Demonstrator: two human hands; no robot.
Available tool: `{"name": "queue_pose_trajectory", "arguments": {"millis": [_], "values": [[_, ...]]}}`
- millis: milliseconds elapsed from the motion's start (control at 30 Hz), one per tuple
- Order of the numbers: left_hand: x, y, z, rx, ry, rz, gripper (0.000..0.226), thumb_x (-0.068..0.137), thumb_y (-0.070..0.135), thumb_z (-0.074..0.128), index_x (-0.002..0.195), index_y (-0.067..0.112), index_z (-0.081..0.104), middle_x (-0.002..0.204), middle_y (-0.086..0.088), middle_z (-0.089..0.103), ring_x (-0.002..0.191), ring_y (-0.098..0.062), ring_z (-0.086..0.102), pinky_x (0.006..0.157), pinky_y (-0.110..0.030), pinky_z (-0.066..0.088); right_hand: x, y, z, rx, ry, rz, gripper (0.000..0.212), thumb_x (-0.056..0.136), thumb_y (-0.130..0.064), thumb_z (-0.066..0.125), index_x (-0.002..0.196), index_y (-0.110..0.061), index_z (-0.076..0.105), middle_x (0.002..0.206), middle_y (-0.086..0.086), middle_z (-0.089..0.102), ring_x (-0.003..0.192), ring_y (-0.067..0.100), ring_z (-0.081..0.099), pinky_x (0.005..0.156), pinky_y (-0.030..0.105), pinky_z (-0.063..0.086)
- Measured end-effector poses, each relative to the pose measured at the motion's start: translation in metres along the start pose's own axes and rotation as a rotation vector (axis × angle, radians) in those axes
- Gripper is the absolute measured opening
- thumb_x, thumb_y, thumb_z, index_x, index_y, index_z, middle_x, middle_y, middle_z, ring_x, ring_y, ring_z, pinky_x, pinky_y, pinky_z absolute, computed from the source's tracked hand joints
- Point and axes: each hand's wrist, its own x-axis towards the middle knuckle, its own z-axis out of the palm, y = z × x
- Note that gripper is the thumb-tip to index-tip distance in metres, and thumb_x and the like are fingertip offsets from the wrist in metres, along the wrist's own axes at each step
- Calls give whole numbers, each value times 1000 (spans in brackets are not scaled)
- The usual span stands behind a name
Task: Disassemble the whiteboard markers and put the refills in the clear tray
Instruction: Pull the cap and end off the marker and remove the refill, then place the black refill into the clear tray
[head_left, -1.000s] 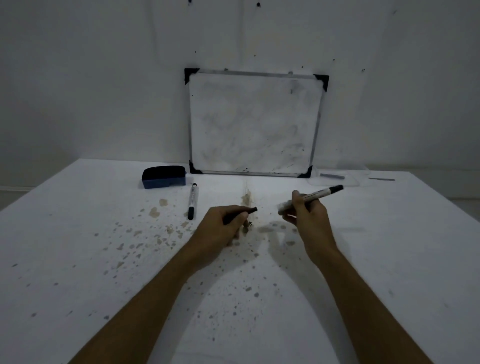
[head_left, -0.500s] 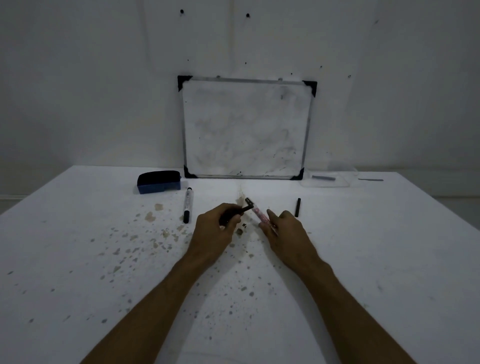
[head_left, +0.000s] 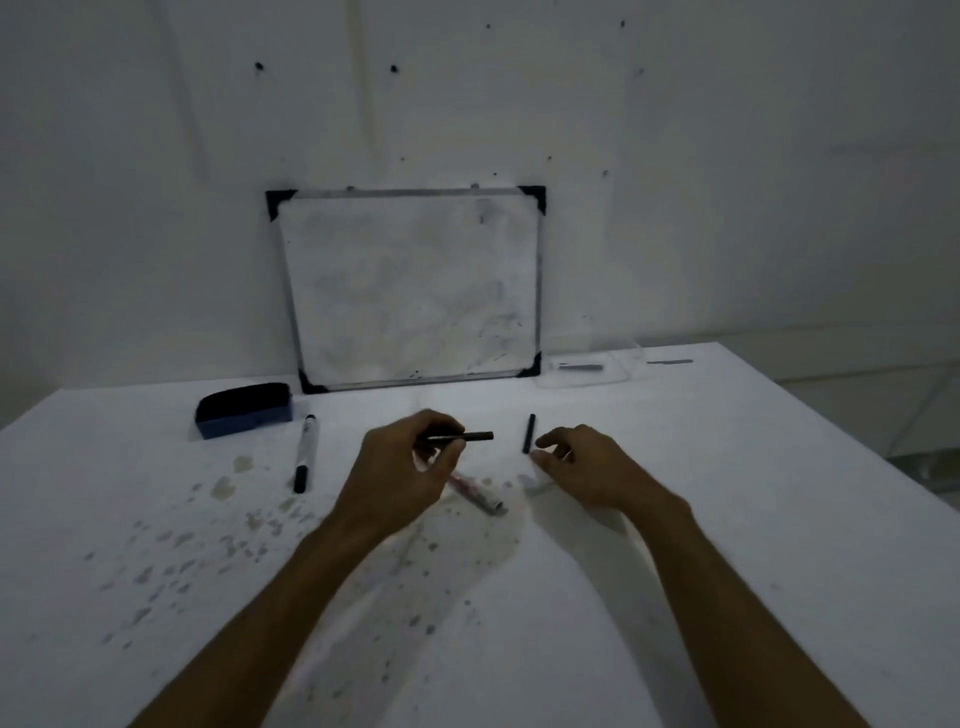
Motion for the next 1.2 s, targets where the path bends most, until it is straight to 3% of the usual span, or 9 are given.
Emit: {"name": "queue_pose_trajectory", "arguments": {"millis": [67,167,233,333,467,733,933,1200], "values": [[27,11,5,6,-47,9,16,90,16,78,105,18,74,94,13,74,93,8,69,80,-3,50,14,30,-23,-14,21,77,39,100,-41,62,130,-16,69,121,13,71,106,25,68,85,24,46],[75,24,33,-13,-98,14,14,91,16,77,105,14,74,96,6,78,90,1,73,82,-7,54,34,72,-47,-74,127,172,40,101,-38,62,133,-14,66,134,18,59,118,33,62,101,35,48],[113,28,62,0,-138,-15,14,95,19,73,106,11,73,95,5,79,88,1,73,82,-11,55,44,94,-54,-158,206,197,43,101,-39,59,136,-15,63,141,15,55,127,35,54,106,41,42],[172,25,110,63,-180,-43,15,99,23,68,106,10,72,85,12,73,76,13,68,70,-2,51,57,116,-53,-201,306,213,45,100,-39,53,140,-22,60,150,4,54,137,29,48,111,40,32],[239,14,169,196,-283,18,19,99,25,68,109,11,75,102,-1,76,92,-13,69,79,-23,52,73,131,-37,-295,275,233,63,102,-56,34,158,-27,37,170,2,28,157,29,21,123,44,15],[287,0,238,482,-474,10,18,94,20,73,106,7,80,104,-11,79,91,-26,72,85,-41,61,80,144,-25,-309,289,198,69,101,-63,22,161,-28,30,172,1,21,159,30,13,126,47,9],[282,-12,243,566,-540,-20,21,93,15,74,111,6,79,114,-14,77,100,-27,72,93,-39,59,79,143,-24,-324,272,195,69,102,-61,22,161,-27,29,173,2,19,159,30,11,125,48,9],[269,18,192,436,-513,48,27,98,15,67,123,6,73,122,-13,75,108,-23,70,98,-31,54,75,138,-34,-229,248,208,69,98,-66,33,156,-31,39,170,-1,27,158,27,16,124,49,11]]}}
